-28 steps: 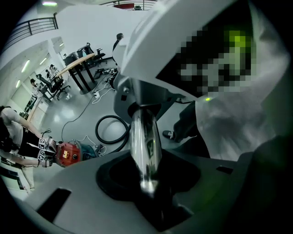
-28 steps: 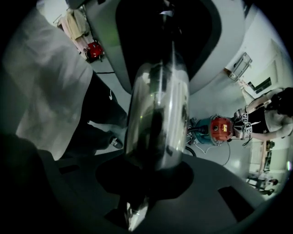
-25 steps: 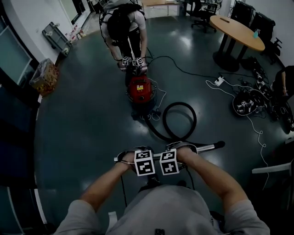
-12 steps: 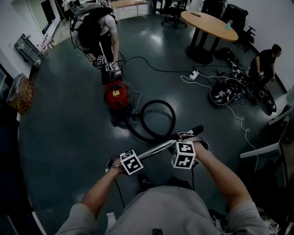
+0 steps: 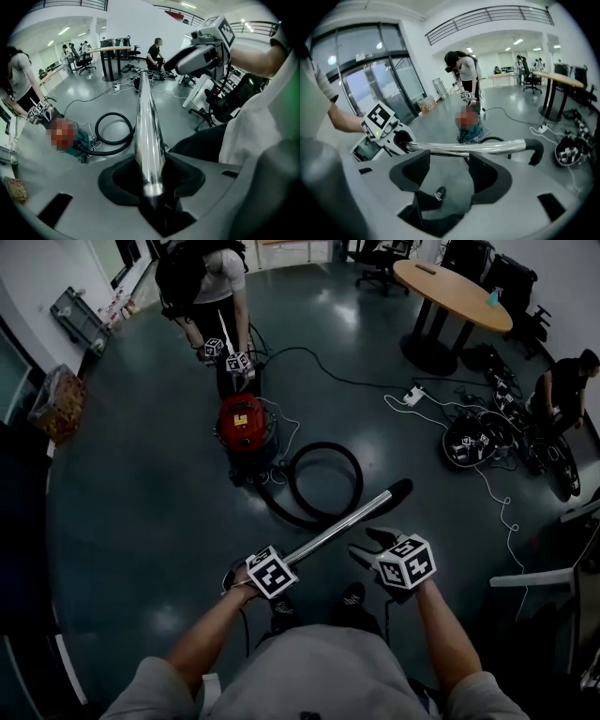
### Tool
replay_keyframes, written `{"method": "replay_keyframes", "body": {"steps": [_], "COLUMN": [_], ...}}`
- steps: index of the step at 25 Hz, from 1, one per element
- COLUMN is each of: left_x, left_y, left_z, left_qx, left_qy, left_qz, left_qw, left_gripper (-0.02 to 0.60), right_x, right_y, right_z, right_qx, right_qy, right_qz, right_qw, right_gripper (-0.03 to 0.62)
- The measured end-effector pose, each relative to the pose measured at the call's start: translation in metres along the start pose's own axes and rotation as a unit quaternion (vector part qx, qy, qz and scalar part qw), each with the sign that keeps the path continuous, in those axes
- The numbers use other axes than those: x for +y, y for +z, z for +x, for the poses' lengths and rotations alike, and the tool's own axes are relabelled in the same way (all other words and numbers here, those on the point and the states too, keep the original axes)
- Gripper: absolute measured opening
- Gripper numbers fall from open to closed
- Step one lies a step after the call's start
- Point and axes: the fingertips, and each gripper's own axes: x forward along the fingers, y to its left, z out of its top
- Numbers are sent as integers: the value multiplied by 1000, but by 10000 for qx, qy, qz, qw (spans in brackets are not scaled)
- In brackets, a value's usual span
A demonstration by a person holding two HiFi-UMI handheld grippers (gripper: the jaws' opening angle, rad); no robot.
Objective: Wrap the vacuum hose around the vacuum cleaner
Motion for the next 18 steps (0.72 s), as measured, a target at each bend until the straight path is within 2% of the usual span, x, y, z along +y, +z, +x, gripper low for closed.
{"method": "replay_keyframes", "body": {"steps": [2, 4, 8, 11, 14, 18], "left_x": [-8, -18, -35, -46, -56, -68], "left_y": [21, 43, 87, 107, 120, 132], "left_z": [8, 17, 35, 44, 54, 60], "left_qx": [-37, -53, -21, 30, 47, 128], "left_qy": [119, 192, 330, 366, 362, 392], "left_qz": [-249, -470, -755, -968, -1065, -998], "left_qw": [9996, 9987, 9966, 9946, 9936, 9941], "left_gripper": [161, 162, 163, 163, 163, 163], "right_x": [-18, -37, -74, -82, -88, -92], "right_y": [-5, -10, -18, -24, -27, -32], "right_z": [3, 4, 9, 16, 24, 36], "right_qx": [-227, -439, -636, -747, -919, -931], "right_qy": [267, 522, 873, 1143, 1264, 1435], "right_qz": [602, 1249, 2329, 3084, 3638, 4062], "right_qw": [9976, 9898, 9665, 9414, 9182, 8976], "right_gripper": [279, 316, 325, 325, 325, 325]}}
